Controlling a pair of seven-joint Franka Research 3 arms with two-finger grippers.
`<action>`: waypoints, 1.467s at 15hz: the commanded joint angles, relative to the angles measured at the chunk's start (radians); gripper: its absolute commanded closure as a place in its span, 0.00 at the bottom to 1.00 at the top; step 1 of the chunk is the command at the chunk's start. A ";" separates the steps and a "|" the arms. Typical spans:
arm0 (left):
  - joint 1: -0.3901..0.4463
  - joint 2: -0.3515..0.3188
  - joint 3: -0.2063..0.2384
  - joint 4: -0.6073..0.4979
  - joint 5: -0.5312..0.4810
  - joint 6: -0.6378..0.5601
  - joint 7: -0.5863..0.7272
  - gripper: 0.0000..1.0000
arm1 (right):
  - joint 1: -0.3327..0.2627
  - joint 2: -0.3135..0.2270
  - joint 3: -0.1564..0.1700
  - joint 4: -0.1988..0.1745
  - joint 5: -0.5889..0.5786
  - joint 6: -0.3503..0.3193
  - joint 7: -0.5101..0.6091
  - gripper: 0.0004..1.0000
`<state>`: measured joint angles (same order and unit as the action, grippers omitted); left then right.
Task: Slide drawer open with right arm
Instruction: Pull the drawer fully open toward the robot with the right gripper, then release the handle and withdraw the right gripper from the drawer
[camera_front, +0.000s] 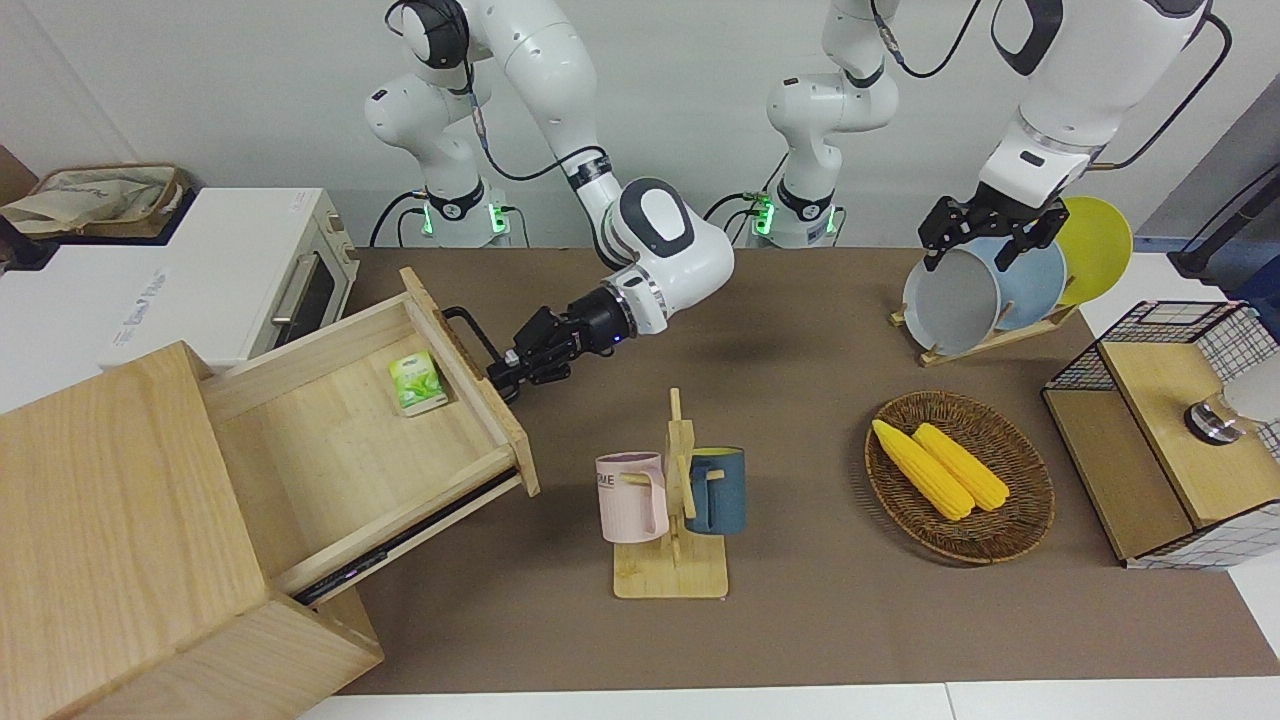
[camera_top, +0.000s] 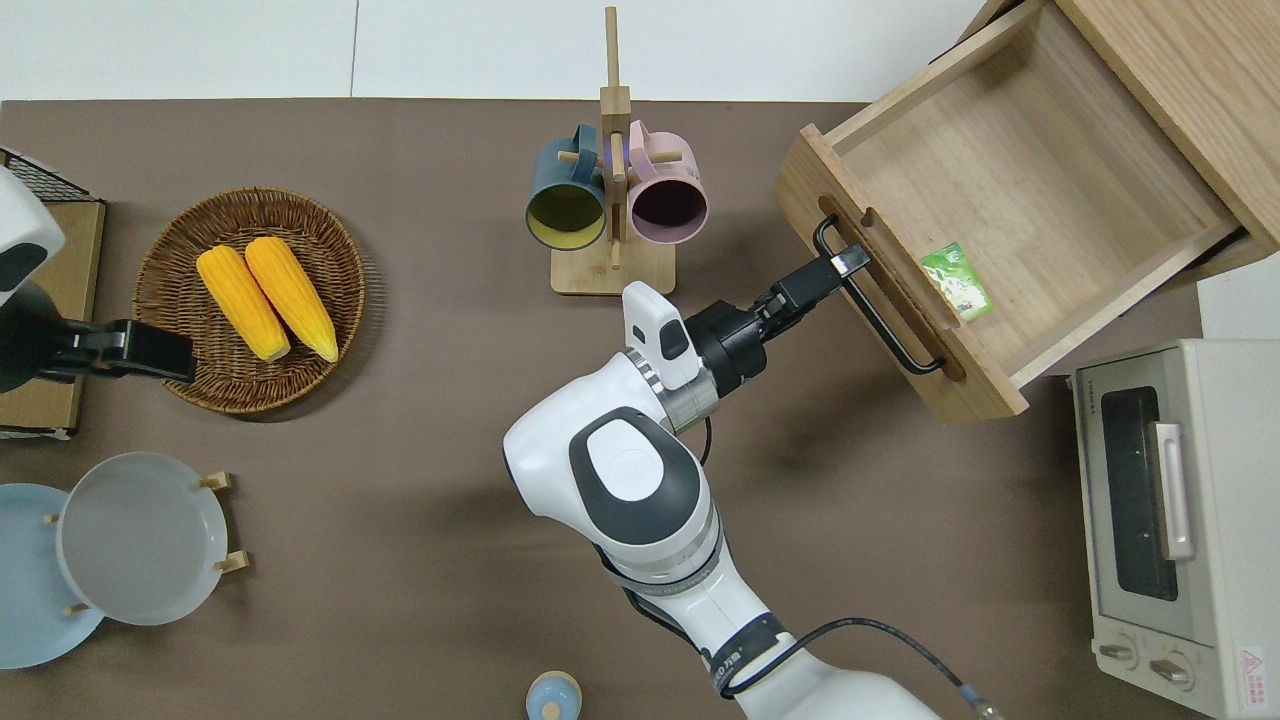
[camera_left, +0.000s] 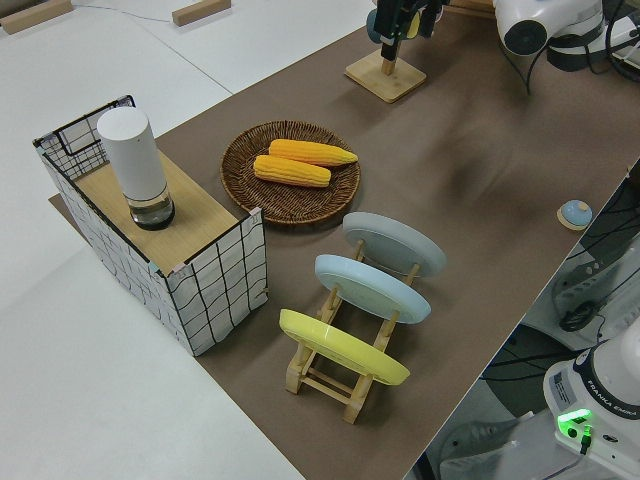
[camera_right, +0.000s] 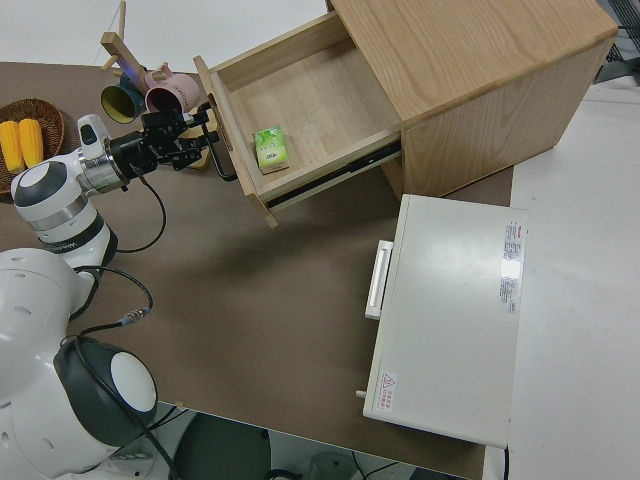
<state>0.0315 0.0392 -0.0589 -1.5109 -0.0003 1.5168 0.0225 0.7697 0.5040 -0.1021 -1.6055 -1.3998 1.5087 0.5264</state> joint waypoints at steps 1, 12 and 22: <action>0.005 0.011 -0.007 0.026 0.017 -0.020 0.010 0.01 | 0.006 -0.010 0.001 -0.005 0.019 -0.018 -0.006 0.01; 0.005 0.011 -0.007 0.024 0.017 -0.020 0.008 0.01 | 0.094 -0.010 0.001 0.012 0.088 -0.053 -0.002 0.01; 0.005 0.011 -0.007 0.024 0.017 -0.020 0.010 0.01 | 0.100 -0.146 0.002 0.098 0.508 -0.021 -0.017 0.01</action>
<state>0.0315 0.0392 -0.0589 -1.5109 -0.0003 1.5168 0.0225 0.8794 0.4247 -0.1011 -1.5033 -1.0109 1.4639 0.5241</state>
